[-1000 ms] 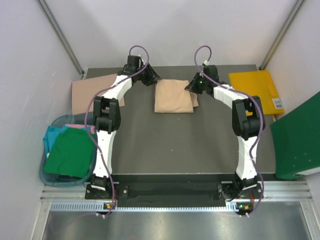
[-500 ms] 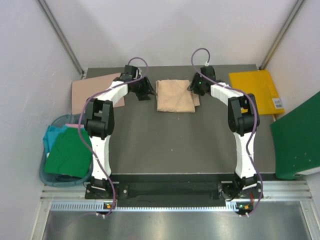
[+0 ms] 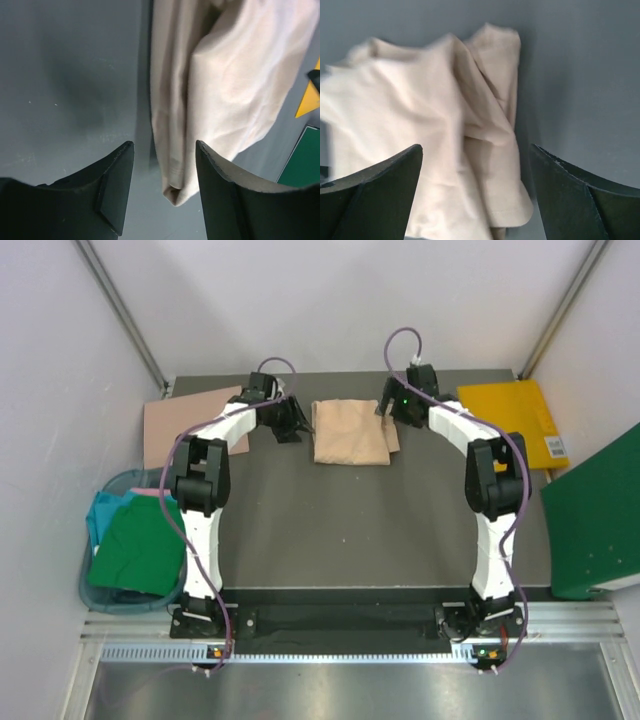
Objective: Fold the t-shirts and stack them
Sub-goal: Smooth out wrinkles on the folded tshirt, then put the neatly folded tshirt into the corner of the board with the right arm
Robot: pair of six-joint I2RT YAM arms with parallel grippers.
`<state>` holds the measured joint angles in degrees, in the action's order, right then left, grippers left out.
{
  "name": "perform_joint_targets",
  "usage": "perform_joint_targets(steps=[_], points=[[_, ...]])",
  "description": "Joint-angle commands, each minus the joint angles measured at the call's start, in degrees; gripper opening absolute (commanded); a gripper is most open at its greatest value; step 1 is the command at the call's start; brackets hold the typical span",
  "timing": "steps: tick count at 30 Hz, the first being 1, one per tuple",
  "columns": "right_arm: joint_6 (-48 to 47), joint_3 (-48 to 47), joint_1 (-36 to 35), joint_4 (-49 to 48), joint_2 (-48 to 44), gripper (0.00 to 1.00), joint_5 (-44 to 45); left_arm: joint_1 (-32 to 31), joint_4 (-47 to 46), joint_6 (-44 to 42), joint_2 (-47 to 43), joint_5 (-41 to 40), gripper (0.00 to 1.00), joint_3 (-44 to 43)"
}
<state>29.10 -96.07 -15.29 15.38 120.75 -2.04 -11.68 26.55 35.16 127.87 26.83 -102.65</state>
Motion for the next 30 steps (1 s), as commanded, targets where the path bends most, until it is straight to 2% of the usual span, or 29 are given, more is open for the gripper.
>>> perform_joint_targets(steps=[1, 7, 12, 14, 15, 16, 17, 19, 22, 25, 30], points=[[0.2, -1.6, -1.2, 3.7, 4.8, 0.87, -3.1, 0.2, -0.4, -0.3, -0.3, 0.9, 0.57, -2.6], [-0.6, -3.2, -1.8, 5.5, 7.7, 0.88, -2.6, 0.3, 1.1, -1.2, -0.4, 0.4, 0.57, -1.9], [-1.9, -11.1, -3.4, 13.7, 14.2, 0.84, -2.9, 0.3, 1.7, -1.8, -0.5, 0.3, 0.57, -1.8], [-3.9, -15.5, -4.2, 19.5, 18.0, 0.72, -2.0, 0.4, 1.9, -2.0, -0.7, 0.4, 0.57, -1.8], [-5.1, -16.3, -5.1, 21.2, 18.9, 0.61, -1.4, 0.5, 2.1, -2.1, -0.8, 0.5, 0.57, -1.8], [-5.6, -16.6, -5.4, 22.5, 19.8, 0.25, 0.3, 0.7, 2.2, -2.3, -0.8, 0.3, 0.57, -1.9], [-5.9, -15.3, -5.6, 24.1, 19.6, 0.12, 1.2, 0.8, 3.0, -2.5, -1.0, 0.3, 0.57, -2.1], [-7.3, -10.5, -6.0, 24.7, 17.3, 0.00, 4.1, 1.0, 4.2, -3.8, -1.2, -0.5, 0.56, -3.2], [-8.9, -2.1, -6.0, 25.5, 11.0, 0.00, 8.3, 1.4, 7.4, -5.9, -1.5, -1.8, 0.56, -4.7], [-10.6, 4.3, -6.2, 28.2, 5.3, 0.00, 8.1, 1.7, 8.9, -7.6, -1.8, -2.8, 0.56, -5.3], [-10.1, 10.3, -7.0, 35.2, -3.0, 0.00, 9.0, 2.1, 10.1, -9.0, -2.1, -3.2, 0.56, -5.1]])
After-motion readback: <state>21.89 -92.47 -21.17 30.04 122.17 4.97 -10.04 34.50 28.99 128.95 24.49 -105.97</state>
